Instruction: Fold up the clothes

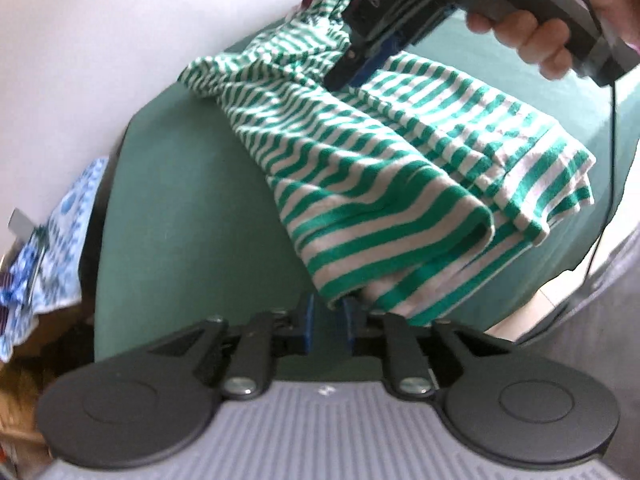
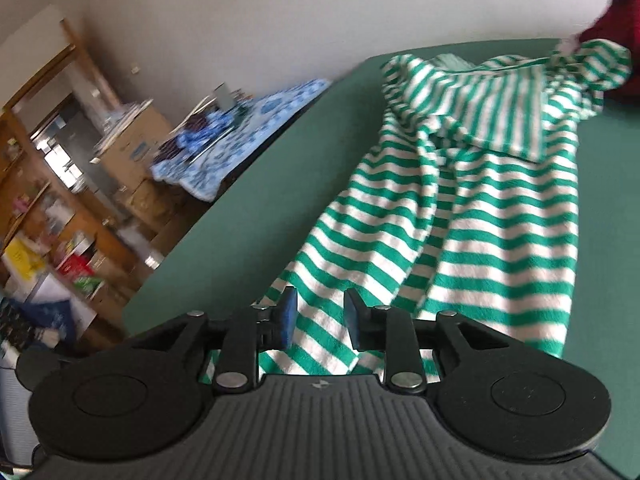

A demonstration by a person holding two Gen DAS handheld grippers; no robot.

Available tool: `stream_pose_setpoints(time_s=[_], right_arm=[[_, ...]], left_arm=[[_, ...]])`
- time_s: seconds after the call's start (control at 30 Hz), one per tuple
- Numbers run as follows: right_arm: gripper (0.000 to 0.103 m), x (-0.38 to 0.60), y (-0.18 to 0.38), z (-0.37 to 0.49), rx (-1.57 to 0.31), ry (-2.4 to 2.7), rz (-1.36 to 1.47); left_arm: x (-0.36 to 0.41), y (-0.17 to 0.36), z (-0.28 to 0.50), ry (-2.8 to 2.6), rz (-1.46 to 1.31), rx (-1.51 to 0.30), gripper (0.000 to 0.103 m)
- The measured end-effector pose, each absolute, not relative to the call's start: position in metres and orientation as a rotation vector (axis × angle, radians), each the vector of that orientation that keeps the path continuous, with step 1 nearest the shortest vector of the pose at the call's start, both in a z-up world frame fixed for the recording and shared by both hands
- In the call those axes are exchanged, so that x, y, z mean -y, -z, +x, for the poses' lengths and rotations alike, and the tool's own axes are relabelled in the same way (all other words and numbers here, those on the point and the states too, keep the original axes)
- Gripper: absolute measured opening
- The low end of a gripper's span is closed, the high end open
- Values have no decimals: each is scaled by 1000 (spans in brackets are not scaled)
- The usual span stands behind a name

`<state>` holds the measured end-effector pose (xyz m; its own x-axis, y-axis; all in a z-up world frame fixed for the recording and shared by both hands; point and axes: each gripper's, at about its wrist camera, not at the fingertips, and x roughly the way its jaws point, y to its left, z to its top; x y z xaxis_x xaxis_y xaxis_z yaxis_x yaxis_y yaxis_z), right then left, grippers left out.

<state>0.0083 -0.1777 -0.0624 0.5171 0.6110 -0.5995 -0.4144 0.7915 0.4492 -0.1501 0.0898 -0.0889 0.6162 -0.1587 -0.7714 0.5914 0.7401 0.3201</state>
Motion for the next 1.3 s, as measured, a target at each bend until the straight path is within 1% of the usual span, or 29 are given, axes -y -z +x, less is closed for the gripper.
stream_pose_setpoints(time_s=[0.07,0.1,0.13,0.27,0.37,0.53,0.63,0.7,0.77,0.8,0.83,0.9,0.93,0.97,1.03,1.1,1.17,1.2,1.23,1.3], right_arm=[[28,176,63,2,-813,-583,279],[28,175,64,-2,-810,-568,286],[28,174,64,-6,-807,-552,294],[28,170,66,-21,-795,-490,324],[28,167,67,-33,-785,-443,347],[30,162,64,-49,-775,-415,342],[31,159,64,-54,-778,-418,346],[32,155,65,-56,-782,-428,338],[34,145,62,-62,-794,-493,282],[34,137,60,-66,-795,-540,237],[34,130,57,-70,-796,-587,192],[35,115,52,-78,-796,-680,100],[40,103,50,-86,-777,-724,7],[41,90,49,-94,-756,-767,-87],[41,69,51,-104,-727,-824,-211],[39,52,60,-107,-704,-830,-307],[35,39,68,-108,-668,-819,-389],[35,33,72,-109,-646,-812,-426],[34,28,75,-109,-624,-805,-462],[23,22,81,-108,-609,-800,-531]], left_arm=[[-93,89,-149,488,600,-771,20],[-94,90,-148,502,598,-757,17],[-95,92,-147,515,596,-743,9],[-98,96,-155,515,581,-687,1],[-108,84,-168,542,504,-678,0],[-133,53,-193,613,358,-714,0],[-140,60,-194,598,338,-743,0],[-141,69,-189,550,392,-734,0],[-144,73,-179,516,415,-727,0],[-146,75,-174,509,417,-730,3],[-148,78,-168,505,426,-743,14],[-152,83,-160,497,428,-765,15],[-155,84,-160,492,419,-772,16],[-158,85,-159,487,410,-779,18],[-164,87,-157,478,392,-792,30],[-168,87,-158,472,380,-796,32],[-169,86,-164,470,376,-787,38],[-170,85,-166,469,374,-783,49],[-170,85,-168,464,375,-778,55],[-170,84,-172,467,374,-770,54]])
